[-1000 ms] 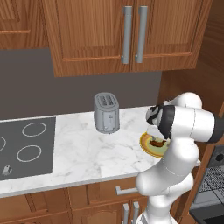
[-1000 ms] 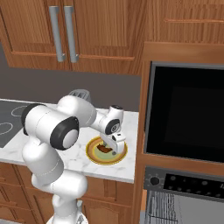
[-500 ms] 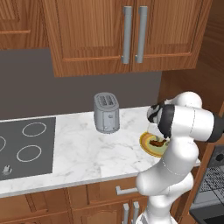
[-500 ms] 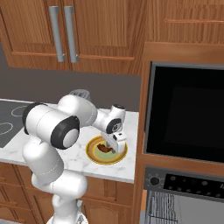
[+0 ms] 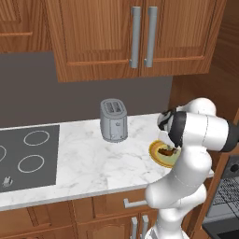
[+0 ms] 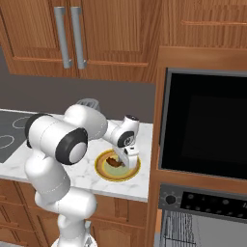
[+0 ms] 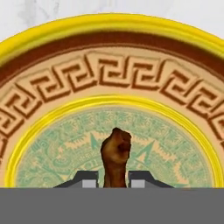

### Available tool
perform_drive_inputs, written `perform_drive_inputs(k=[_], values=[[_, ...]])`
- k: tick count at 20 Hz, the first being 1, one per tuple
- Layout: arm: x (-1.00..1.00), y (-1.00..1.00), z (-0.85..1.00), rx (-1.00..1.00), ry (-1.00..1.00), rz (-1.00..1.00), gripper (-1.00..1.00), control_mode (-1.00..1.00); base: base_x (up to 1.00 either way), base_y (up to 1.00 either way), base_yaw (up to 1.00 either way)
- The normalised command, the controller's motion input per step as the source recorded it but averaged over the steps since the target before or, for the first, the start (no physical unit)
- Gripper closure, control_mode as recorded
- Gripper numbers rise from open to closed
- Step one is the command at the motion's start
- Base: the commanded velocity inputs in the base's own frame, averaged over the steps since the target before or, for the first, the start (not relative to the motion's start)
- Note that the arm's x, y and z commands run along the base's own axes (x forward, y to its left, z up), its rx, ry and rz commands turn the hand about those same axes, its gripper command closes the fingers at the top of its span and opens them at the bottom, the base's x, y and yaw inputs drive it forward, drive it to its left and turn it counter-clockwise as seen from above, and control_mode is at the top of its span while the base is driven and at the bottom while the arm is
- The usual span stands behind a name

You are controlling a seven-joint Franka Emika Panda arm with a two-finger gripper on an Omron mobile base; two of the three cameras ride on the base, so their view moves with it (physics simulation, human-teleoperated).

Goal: Place the chicken drumstick on the top rack of the oven.

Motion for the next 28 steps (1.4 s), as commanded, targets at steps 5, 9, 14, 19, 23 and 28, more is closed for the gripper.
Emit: perform_drive_inputs(k=[5, 9, 14, 19, 23, 28], values=[[-0.09, 0.02, 0.51, -0.1, 0.01, -0.07, 1.0, -1.0, 0.0, 0.0, 0.0], [-0.35, 0.17, 0.97, -0.14, 0.01, -0.02, 1.0, -1.0, 0.0, 0.0, 0.0], [-0.48, 0.21, 1.0, -0.04, 0.03, -0.04, 1.0, -1.0, 0.0, 0.0, 0.0], [-0.75, 0.13, 0.79, -0.01, -0.08, 0.0, 1.0, -1.0, 0.0, 0.0, 0.0], [-0.6, 0.29, 0.53, -0.16, -0.06, 0.0, 1.0, -1.0, 0.0, 0.0, 0.0], [-0.28, 0.01, 0.05, -0.02, -0.01, 0.03, 1.0, -1.0, 0.0, 0.0, 0.0]])
